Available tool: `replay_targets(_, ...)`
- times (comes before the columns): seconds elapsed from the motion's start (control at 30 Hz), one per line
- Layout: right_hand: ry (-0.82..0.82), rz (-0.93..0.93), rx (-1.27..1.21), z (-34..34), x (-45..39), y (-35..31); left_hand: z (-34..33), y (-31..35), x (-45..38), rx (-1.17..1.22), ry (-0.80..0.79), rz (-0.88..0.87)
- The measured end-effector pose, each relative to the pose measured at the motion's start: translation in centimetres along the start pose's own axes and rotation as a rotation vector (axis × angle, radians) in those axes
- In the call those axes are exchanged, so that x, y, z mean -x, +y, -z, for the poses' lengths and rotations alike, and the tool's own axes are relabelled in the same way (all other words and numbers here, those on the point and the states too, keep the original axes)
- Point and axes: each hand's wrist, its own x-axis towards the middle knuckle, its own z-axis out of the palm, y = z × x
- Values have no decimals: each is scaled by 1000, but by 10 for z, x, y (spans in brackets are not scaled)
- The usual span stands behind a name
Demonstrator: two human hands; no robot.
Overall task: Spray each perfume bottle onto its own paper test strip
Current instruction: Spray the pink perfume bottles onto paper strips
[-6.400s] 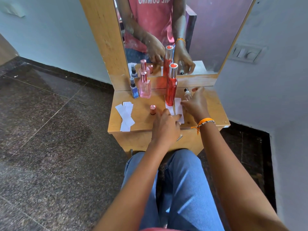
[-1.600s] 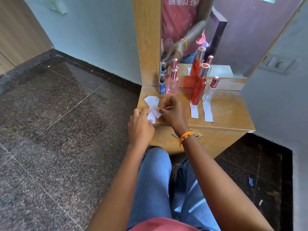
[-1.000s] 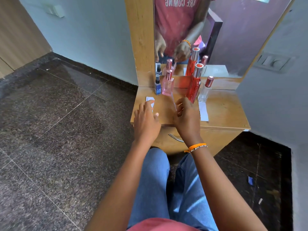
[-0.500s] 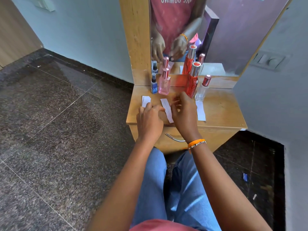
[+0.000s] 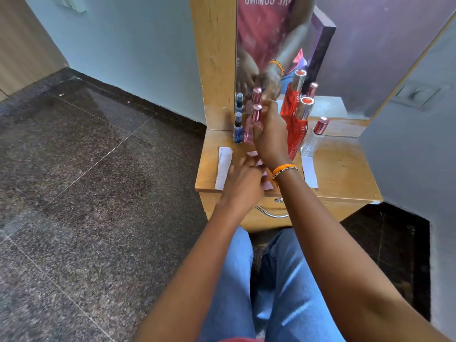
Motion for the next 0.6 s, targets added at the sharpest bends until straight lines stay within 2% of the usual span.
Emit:
replay_targets(0.13,34,36,13,4,7,-1,-12,4,9,117,-87,-6)
replay_targets(0.27,62,55,-53,14,18,-5,-22,2,19,100,85,29)
replay_targets(0.4,98,85,-122,30,31,-14,-20,1,25,183,107,81)
replay_targets(0.6,196,103,-257,57,40,-25,13,8,21,632,241,202)
